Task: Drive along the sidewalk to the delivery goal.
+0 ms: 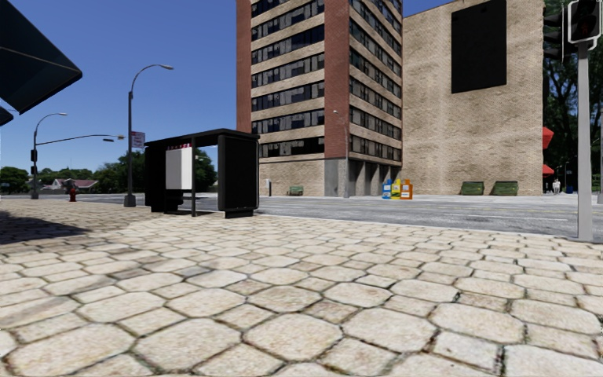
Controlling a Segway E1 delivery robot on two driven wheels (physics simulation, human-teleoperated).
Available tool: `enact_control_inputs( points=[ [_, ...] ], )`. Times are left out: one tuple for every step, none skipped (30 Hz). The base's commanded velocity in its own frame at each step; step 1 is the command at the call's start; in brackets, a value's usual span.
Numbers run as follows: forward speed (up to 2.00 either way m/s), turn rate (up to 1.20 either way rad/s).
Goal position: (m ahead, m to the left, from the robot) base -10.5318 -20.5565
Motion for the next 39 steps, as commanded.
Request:
enact_control_inputs(
  points=[
    [0.48, 0.19],
    [0.48, 0.19],
    [0.48, 0.19],
    [0.48, 0.19],
    [0.48, 0.18],
    [0.48, 0.14],
    [0.48, 0.14],
    [0.48, 0.07],
    [0.48, 0.05],
    [0.48, 0.05],
    [0.48, 0.05],
    [0.48, 0.05],
    [0.48, 0.05],
    [0.48, 0.0],
    [0.48, 0.0],
    [0.48, 0.0],
    [0.48, 0.0],
    [0.48, 0.0],
    [0.48, 0.0],
    [0.48, 0.0],
    [0.48, 0.0],
    [0.48, -0.4],
    [0.48, -0.52],
    [0.48, -0.55],
    [0.48, -0.55],
    [0.5, -0.56],
    [0.61, -0.56],
    [0.73, -0.56],
    [0.73, -0.56],
    [0.8, -0.56],
    [0.82, -0.56],
    [0.83, -0.56],
    [0.83, -0.56],
    [0.84, -0.56],
    [0.89, -0.56],
    [0.93, -0.56],
    [0.96, -0.56],
    [0.96, -0.56],
    [0.98, -0.56]
  ],
)
